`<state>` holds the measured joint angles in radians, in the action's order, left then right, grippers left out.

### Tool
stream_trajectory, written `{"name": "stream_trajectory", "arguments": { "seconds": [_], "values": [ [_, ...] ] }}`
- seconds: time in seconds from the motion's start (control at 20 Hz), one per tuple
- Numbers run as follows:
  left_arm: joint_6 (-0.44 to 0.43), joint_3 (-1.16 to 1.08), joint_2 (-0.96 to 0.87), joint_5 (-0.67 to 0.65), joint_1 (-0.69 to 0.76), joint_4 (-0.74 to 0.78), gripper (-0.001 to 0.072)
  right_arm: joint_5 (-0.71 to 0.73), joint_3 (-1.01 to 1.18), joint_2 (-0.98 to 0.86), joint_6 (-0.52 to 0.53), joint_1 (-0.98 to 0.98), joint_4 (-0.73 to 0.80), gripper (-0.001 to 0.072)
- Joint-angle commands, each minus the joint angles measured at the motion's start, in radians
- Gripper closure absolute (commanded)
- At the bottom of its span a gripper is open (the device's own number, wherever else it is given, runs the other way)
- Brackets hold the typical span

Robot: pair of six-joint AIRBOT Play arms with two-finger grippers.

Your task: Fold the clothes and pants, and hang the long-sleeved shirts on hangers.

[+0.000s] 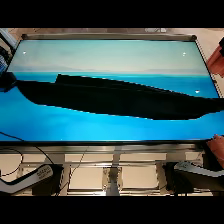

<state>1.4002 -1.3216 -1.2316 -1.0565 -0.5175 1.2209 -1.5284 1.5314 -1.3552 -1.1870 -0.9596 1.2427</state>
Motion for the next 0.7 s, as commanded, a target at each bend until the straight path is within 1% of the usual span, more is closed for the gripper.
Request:
{"name": "stream_trajectory", "arguments": {
  "seconds": [0.0, 0.2, 0.3, 0.45, 0.65],
  "values": [
    [0.118, -0.072, -0.106, -0.001, 0.103, 0.140, 0.0682, 0.018, 0.001, -0.062, -0.006, 0.000, 0.060, 0.0694],
    [0.189, -0.161, -0.220, -0.001, 0.158, 0.141, 0.0682, 0.104, 0.001, -0.117, -0.011, 0.000, 0.066, 0.0693],
    [0.204, -0.185, -0.261, 0.005, 0.176, 0.140, 0.0681, 0.146, 0.001, -0.143, -0.030, 0.000, 0.064, 0.0693],
    [0.217, -0.187, -0.286, 0.062, 0.198, 0.140, 0.0681, 0.232, -0.001, -0.170, -0.060, 0.000, 0.031, 0.0693],
    [0.247, -0.187, -0.304, 0.161, 0.214, 0.123, 0.0681, 0.328, -0.010, -0.196, -0.070, 0.004, -0.072, 0.0693]
  ]
}}
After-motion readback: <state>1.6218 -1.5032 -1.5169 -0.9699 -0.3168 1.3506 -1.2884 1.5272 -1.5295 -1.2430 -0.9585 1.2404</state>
